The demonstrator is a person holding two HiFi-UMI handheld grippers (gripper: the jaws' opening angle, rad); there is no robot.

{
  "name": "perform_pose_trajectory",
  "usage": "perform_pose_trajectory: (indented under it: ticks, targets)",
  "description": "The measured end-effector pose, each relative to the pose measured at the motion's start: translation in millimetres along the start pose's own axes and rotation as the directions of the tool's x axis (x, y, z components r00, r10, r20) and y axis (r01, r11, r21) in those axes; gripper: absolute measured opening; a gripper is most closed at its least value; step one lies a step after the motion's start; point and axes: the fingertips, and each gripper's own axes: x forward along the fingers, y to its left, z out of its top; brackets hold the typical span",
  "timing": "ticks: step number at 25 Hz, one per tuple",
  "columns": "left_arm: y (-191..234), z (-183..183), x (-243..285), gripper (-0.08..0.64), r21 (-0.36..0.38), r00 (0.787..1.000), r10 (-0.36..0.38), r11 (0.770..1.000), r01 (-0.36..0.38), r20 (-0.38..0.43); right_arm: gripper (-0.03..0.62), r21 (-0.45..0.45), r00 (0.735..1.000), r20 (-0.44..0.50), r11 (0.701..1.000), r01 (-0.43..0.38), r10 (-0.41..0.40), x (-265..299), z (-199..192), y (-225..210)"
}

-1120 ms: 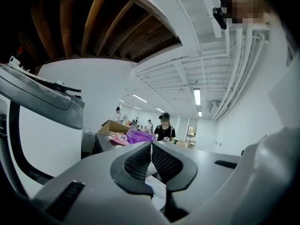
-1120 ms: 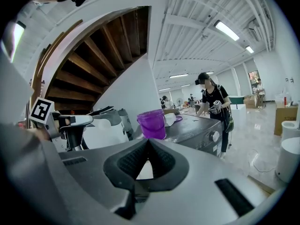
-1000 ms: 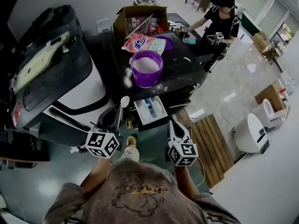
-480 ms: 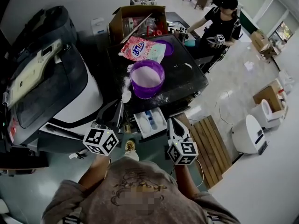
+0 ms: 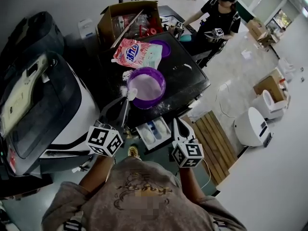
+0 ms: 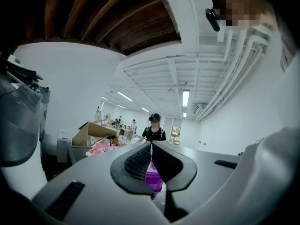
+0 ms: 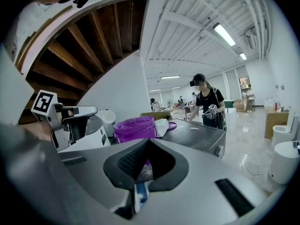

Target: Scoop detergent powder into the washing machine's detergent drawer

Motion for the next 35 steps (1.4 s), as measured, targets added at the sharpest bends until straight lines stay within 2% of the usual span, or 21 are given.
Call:
perform_pose_trajectory:
  ticks: [4,9,19,28,35]
  targets:
    - [3.0,1.3,17.6,0.023,0.012,0.999,-0.046,0.999,0.046,-0.022,0.002,0.000,0.999,0.007,0.999,0.039,-0.039,8.8,0.6,-2.8]
    - [8.2,4.2,32.4,0.023,0.016,0.997,-0.072,0.997,0.073,-0.025,0.002,0.025,0.999,0.023,0.999,0.045,-0.045,18.7,10.0,1.7]
    - [9.9,10.1,49.2,0.023,0.032,0.998,-0.063,0.997,0.064,-0.022,0.002,0.024,1.000,0.017,1.000,0.015,-0.016,30.2,20.5,-6.9]
    - [10.7,-0.7,70.8,0.023,0.118,0.989,-0.082,0.988,0.096,-0.122,0.002,0.010,0.999,-0.002,0.999,-0.042,0.042,42.8,18.8,-19.8]
    - [6.0,-13.8,89.8,0.023,0.166,0.969,-0.122,0.973,0.159,-0.215,0.002,0.000,0.997,-0.005,0.997,-0.074,0.074,52.9,16.9,-28.2]
